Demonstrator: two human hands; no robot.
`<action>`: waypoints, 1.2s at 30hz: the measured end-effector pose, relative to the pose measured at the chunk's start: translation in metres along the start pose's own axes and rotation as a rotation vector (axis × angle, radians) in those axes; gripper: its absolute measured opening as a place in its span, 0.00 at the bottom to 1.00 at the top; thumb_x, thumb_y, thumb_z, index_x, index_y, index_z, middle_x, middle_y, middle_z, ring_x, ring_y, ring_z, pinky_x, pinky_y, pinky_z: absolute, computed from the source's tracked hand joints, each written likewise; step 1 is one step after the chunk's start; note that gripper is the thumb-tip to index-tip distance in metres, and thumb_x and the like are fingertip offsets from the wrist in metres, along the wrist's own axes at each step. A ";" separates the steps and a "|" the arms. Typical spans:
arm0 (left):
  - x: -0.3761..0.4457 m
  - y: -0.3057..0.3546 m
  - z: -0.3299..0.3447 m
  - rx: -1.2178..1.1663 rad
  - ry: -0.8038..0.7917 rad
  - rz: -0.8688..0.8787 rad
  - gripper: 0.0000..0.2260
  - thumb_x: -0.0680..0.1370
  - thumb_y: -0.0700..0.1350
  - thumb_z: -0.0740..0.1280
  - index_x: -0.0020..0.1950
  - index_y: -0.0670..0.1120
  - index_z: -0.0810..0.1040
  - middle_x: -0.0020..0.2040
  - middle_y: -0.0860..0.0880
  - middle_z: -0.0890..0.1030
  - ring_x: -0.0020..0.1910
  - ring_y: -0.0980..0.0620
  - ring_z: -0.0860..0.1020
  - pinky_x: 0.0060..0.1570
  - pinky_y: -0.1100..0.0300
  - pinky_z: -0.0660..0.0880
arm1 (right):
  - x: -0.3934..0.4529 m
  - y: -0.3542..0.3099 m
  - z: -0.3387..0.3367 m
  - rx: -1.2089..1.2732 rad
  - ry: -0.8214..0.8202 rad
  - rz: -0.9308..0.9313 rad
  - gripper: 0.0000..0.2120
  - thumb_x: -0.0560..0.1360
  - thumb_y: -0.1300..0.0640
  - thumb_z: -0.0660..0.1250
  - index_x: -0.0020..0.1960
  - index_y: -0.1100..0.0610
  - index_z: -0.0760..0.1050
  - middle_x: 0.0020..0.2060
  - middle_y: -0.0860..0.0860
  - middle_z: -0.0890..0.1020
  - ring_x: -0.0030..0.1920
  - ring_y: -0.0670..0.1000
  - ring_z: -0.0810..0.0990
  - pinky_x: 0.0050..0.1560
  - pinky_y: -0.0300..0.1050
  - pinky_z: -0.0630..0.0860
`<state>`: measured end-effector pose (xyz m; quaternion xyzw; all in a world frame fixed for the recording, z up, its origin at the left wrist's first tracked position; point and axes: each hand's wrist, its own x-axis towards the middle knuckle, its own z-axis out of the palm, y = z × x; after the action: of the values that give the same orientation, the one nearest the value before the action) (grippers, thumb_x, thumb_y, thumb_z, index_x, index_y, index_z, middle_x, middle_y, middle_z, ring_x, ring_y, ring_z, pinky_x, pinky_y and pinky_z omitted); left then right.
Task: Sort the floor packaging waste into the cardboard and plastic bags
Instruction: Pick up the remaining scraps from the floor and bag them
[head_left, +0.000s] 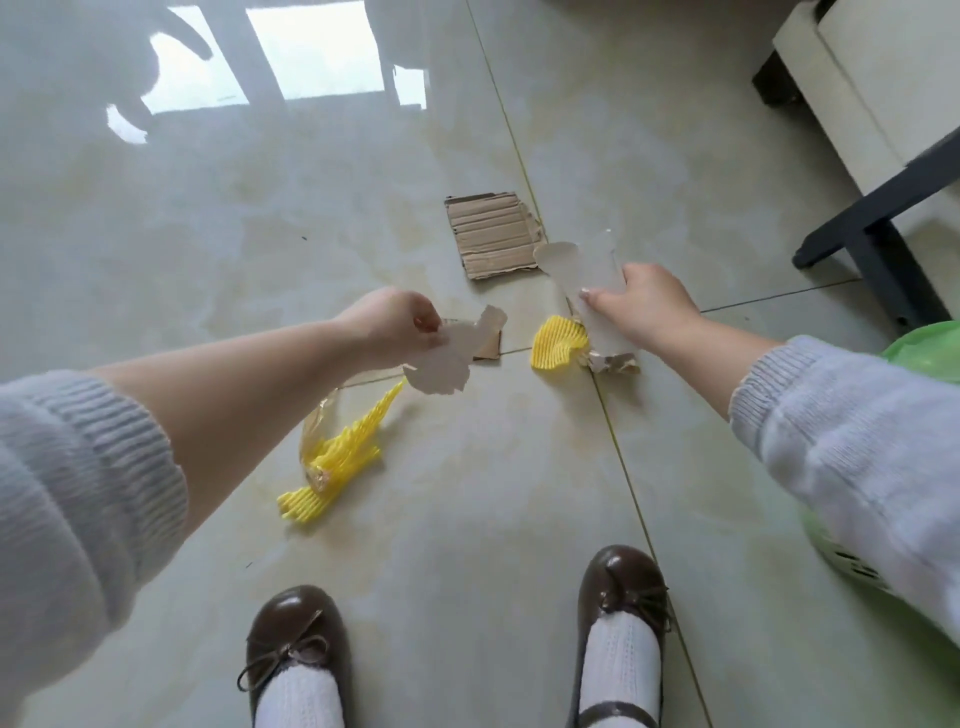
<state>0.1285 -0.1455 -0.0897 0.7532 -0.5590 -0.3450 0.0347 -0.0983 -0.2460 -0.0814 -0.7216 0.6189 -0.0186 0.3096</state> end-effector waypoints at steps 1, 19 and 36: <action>0.009 0.000 0.002 0.056 -0.004 0.019 0.11 0.76 0.48 0.65 0.54 0.45 0.80 0.51 0.45 0.80 0.47 0.46 0.75 0.45 0.61 0.69 | 0.011 -0.004 0.000 0.049 -0.004 0.017 0.14 0.76 0.51 0.64 0.56 0.58 0.77 0.53 0.58 0.81 0.53 0.59 0.79 0.48 0.45 0.72; 0.100 -0.032 0.048 0.405 -0.053 0.367 0.09 0.74 0.50 0.67 0.53 0.52 0.75 0.64 0.51 0.71 0.61 0.47 0.70 0.54 0.56 0.67 | 0.168 -0.047 0.081 -0.104 -0.072 0.086 0.17 0.70 0.44 0.68 0.54 0.52 0.79 0.60 0.56 0.72 0.58 0.57 0.73 0.54 0.46 0.72; 0.103 -0.027 0.044 -0.216 -0.011 0.023 0.11 0.74 0.43 0.68 0.56 0.47 0.79 0.48 0.47 0.74 0.52 0.47 0.74 0.47 0.61 0.68 | 0.151 -0.056 0.089 0.535 -0.053 0.241 0.20 0.70 0.57 0.72 0.60 0.56 0.71 0.57 0.54 0.79 0.56 0.55 0.79 0.60 0.50 0.75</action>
<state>0.1403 -0.2098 -0.1839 0.7364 -0.5275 -0.4072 0.1167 0.0229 -0.3426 -0.1806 -0.5360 0.6648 -0.1253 0.5050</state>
